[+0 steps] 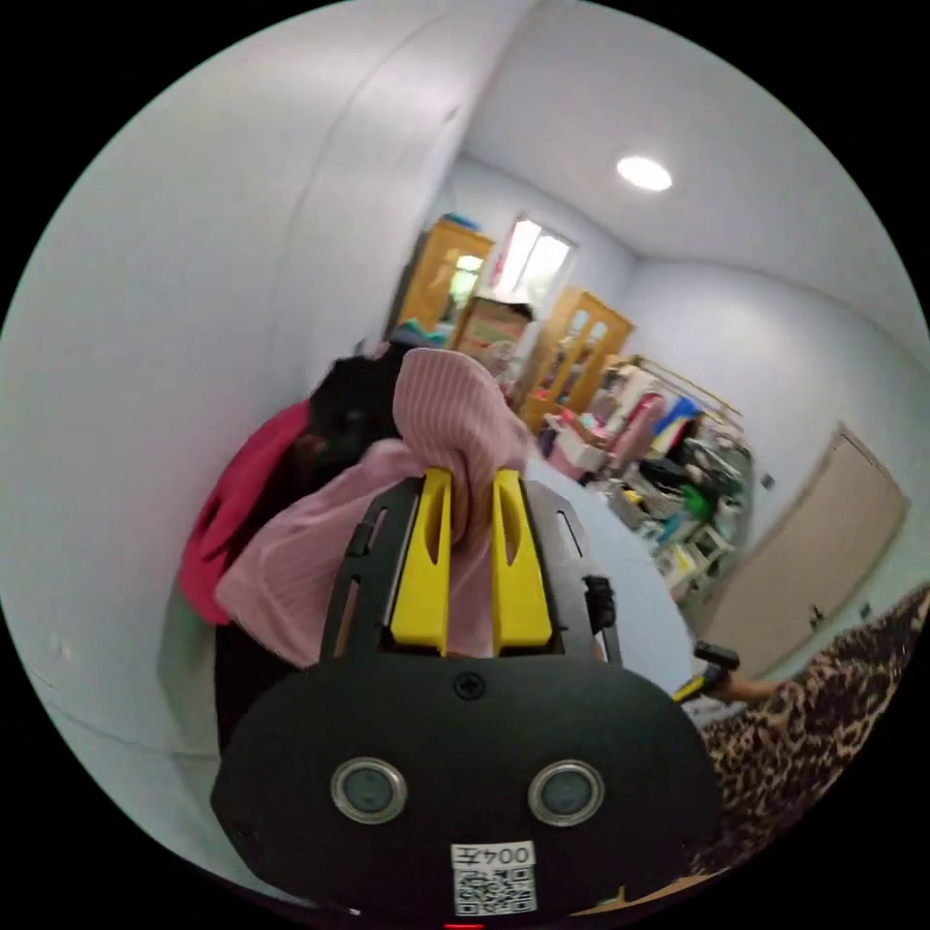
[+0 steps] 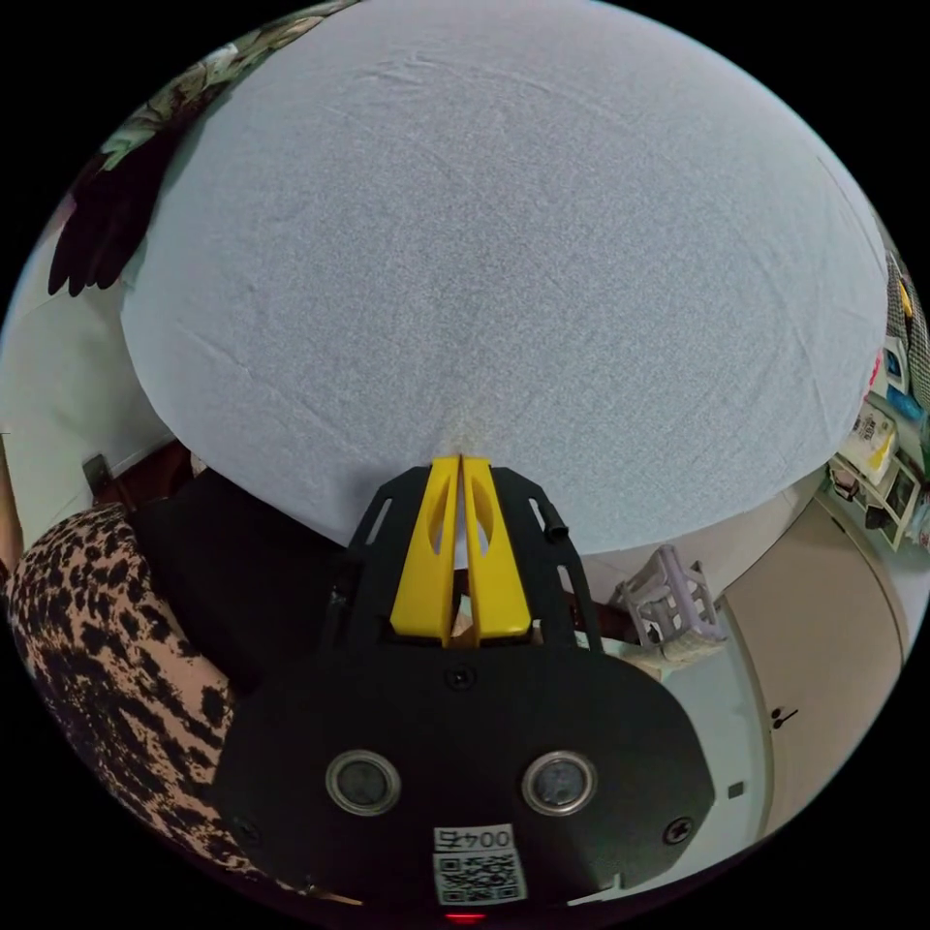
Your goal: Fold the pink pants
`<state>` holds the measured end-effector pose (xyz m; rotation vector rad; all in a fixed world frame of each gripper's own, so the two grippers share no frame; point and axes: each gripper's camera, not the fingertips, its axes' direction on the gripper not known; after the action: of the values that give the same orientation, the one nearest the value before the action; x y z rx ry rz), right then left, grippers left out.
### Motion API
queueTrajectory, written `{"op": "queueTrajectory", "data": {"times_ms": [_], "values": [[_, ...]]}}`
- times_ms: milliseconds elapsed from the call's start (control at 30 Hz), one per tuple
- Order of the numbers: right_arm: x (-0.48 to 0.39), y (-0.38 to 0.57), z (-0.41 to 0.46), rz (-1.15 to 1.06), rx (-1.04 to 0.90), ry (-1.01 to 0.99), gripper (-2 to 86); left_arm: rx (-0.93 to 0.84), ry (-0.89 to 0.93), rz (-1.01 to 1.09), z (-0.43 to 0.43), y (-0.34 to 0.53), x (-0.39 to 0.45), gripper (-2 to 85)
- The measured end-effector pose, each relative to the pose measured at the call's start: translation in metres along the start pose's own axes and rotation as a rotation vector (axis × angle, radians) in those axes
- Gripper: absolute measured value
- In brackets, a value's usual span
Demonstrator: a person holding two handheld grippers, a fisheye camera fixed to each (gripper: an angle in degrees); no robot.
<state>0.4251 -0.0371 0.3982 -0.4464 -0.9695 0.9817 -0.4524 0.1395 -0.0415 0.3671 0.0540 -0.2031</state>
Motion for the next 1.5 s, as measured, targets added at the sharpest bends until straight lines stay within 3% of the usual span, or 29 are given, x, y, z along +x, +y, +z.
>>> {"op": "queueTrajectory", "data": {"times_ms": [100,233,367,533,633,800,967,1033,1133,1200,1333,1500], "values": [[0.006,0.004,-0.003,-0.012,0.013,-0.006,-0.8,-0.087,0.110,0.216,0.011,-0.011,0.108,7.3],[0.020,0.009,-0.005,-0.025,0.025,-0.059,-0.8,-0.253,0.061,0.243,0.060,0.004,0.191,10.1],[0.034,0.018,-0.005,-0.053,0.059,-0.101,-0.8,-0.351,0.373,0.195,0.095,0.036,0.246,15.1],[0.047,0.027,-0.004,-0.074,0.085,-0.134,-0.8,-0.395,0.126,0.087,0.109,0.092,0.242,19.3],[0.057,0.031,-0.002,-0.075,0.089,-0.172,-0.8,-0.417,-0.086,-0.067,0.105,0.122,0.193,20.5],[0.065,0.041,0.001,-0.090,0.114,-0.169,-0.8,-0.287,-0.356,-0.280,0.076,0.124,0.096,22.0],[0.070,0.048,0.005,-0.105,0.125,-0.163,-0.8,-0.215,-0.472,-0.376,0.064,0.108,0.015,23.5],[0.071,0.051,0.006,-0.122,0.131,-0.162,-0.8,-0.257,-0.432,-0.449,0.072,0.114,-0.017,24.1],[0.071,0.057,0.008,-0.172,0.149,-0.138,-0.8,-0.188,-0.213,-0.590,0.080,0.133,-0.057,20.7],[0.070,0.061,0.010,-0.189,0.157,-0.122,-0.8,-0.055,-0.064,-0.609,0.079,0.144,-0.060,10.3],[0.074,0.064,0.014,-0.155,0.158,-0.151,-0.8,-0.014,-0.007,-0.387,0.079,0.131,-0.011,4.5],[0.063,0.073,0.017,-0.209,0.183,-0.077,-0.7,-0.105,0.291,0.013,0.088,0.090,0.117,3.7]]}}
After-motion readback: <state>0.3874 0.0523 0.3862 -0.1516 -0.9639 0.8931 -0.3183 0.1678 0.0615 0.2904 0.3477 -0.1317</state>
